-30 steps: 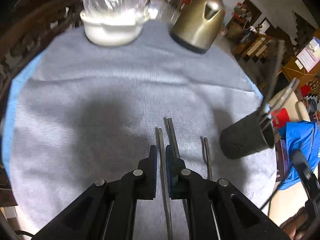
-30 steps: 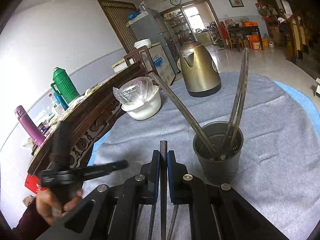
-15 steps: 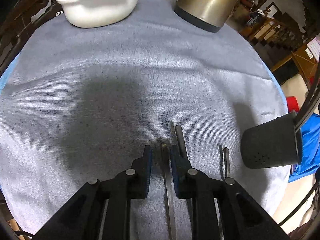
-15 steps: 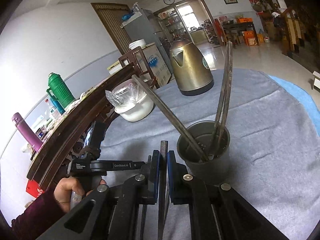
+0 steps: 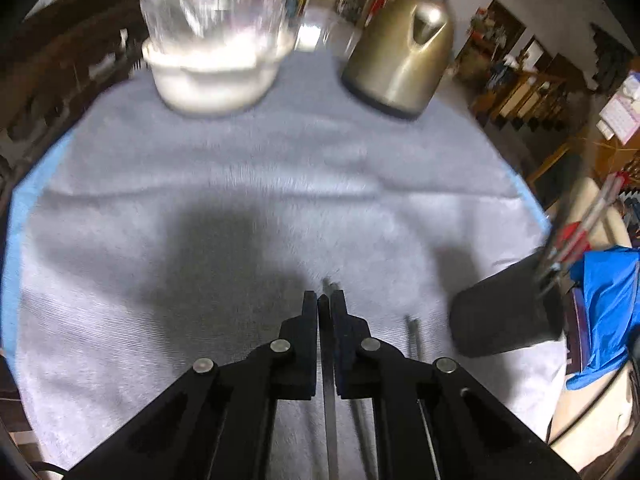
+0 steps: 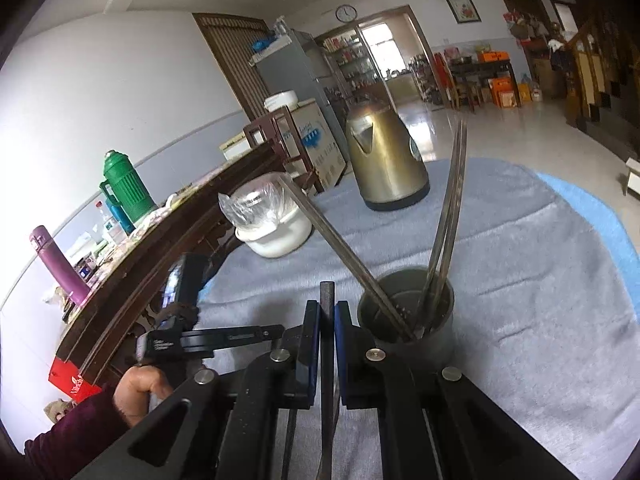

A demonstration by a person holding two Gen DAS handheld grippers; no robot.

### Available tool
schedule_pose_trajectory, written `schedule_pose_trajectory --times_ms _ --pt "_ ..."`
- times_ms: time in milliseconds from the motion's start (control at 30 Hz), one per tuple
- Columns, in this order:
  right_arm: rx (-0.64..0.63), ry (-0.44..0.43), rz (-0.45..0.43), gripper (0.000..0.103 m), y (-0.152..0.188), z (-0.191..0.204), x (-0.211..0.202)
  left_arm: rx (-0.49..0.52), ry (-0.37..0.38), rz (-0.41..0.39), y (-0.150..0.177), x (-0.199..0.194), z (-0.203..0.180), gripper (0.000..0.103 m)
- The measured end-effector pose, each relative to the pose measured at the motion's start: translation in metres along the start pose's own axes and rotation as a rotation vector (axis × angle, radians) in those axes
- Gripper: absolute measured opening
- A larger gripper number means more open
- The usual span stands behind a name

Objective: Organize utensils
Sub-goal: 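Lift the held chopsticks upright with both tools over the grey cup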

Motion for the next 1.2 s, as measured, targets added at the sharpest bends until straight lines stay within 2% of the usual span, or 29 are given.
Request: schedule_pose_trajectory --times_ms 200,467,867,1200 --pt "-0.034 0.002 -0.082 0.008 -0.012 0.008 -0.022 0.058 0.014 -0.176 0.002 -0.072 -0.019 0.006" --pt "-0.053 0.011 -0.17 0.008 -0.026 0.011 -0.045 0.065 0.059 -0.363 0.002 -0.131 -0.042 0.006" --pt "-0.069 0.041 -0.303 0.008 -0.058 0.002 -0.079 0.091 0.114 -0.542 -0.015 -0.187 -0.078 0.006" --pt "-0.062 0.084 -0.444 0.008 -0.096 -0.008 -0.095 0.137 0.16 -0.68 -0.037 -0.215 -0.123 0.006"
Point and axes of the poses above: each gripper's, at about its wrist camera, not at the fingertips, and x roughly the way its jaws point, z to its left, y to its underside, the point moved 1 cm from there along x, roughly the way its jaws point, and after that the axes turned 2 degrees about -z, right-handed, at the moved point
